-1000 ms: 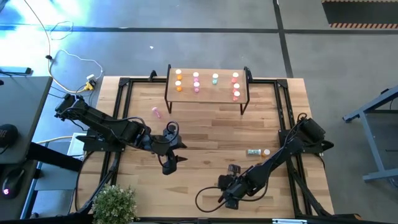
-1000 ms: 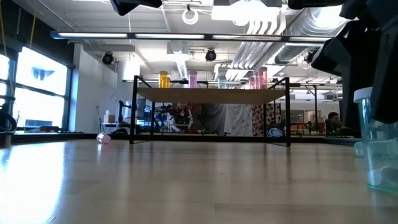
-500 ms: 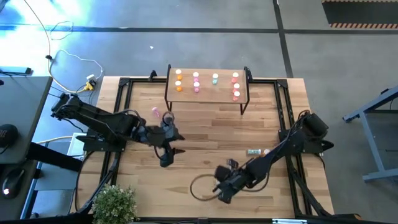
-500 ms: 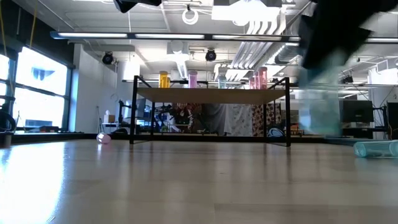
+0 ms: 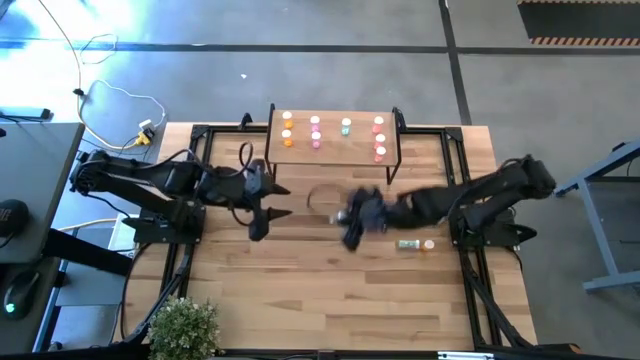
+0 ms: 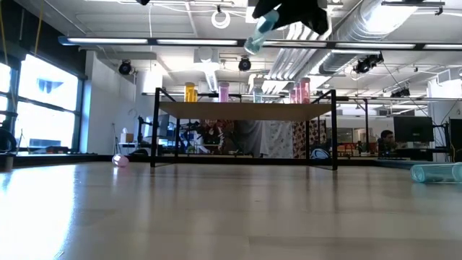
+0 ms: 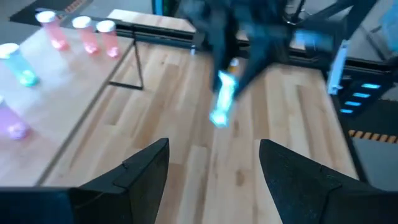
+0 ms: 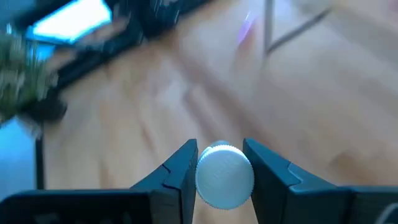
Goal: Pick and place medicine bottles onto shelf by color
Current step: Put the bottom blue medicine bottle on the shelf aligned with the other blue medicine bottle
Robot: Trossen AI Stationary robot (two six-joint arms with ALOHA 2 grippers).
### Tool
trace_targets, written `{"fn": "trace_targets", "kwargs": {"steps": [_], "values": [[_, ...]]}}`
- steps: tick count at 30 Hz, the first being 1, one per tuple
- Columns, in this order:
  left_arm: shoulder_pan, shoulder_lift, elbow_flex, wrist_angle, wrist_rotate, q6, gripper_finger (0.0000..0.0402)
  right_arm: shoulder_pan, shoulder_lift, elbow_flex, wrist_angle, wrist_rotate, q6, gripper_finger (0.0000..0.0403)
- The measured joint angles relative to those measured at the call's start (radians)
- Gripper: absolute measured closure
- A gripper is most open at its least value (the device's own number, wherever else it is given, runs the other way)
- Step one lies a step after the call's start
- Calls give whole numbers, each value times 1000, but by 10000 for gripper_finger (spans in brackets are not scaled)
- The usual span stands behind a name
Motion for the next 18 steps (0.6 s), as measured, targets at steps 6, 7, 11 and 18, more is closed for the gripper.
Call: {"fn": "trace_targets", "kwargs": {"steps": [6, 7, 11, 18], "values": [[61, 1, 0, -8, 0, 33, 161, -193, -136, 0, 9, -25, -237, 299], [71, 1, 0, -8, 0, 36, 161, -227, -155, 0, 13, -35, -275, 299], [116, 1, 0, -4, 0, 36, 161, -361, -215, 0, 24, -74, -420, 299], [176, 2, 0, -4, 0, 36, 161, -580, -235, 65, -14, -214, -567, 299]]}}
